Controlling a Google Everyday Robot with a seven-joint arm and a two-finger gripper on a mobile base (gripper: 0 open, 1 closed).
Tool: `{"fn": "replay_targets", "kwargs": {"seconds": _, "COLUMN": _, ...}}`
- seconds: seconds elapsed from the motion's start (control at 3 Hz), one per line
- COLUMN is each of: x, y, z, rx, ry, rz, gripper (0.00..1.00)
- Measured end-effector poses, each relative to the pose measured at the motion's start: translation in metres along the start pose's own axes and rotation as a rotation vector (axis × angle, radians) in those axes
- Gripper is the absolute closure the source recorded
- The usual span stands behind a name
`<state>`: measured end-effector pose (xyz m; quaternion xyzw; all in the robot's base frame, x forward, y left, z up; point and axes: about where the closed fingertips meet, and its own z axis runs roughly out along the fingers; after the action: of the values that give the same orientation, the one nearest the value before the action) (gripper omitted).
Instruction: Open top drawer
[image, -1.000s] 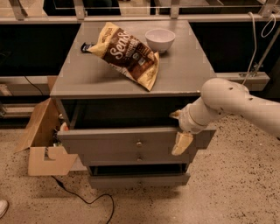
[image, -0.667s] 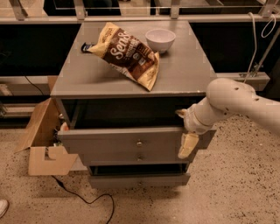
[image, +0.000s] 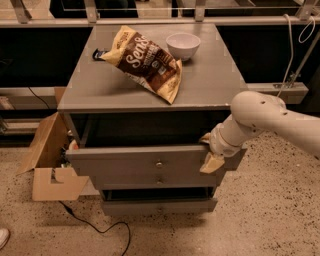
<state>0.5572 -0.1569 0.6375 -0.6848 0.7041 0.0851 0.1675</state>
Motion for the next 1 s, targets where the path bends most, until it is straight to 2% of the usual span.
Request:
{"fn": "replay_targets", "kwargs": {"seconds": 0.33, "x": -0.004, "y": 0.012, "z": -0.003, "rx": -0.009, "ry": 0.021, "rz": -0.014, "gripper": 0.69}}
{"fn": "replay_targets", "kwargs": {"seconds": 0.67, "x": -0.006, "y": 0.012, "z": -0.009, "rx": -0.008, "ry": 0.021, "rz": -0.013, "gripper": 0.92}}
{"fn": "replay_targets", "kwargs": {"seconds": 1.0, "x": -0.015, "y": 0.023, "z": -0.02, "rx": 0.017, "ry": -0.006, "rz": -0.01, "gripper": 1.0}}
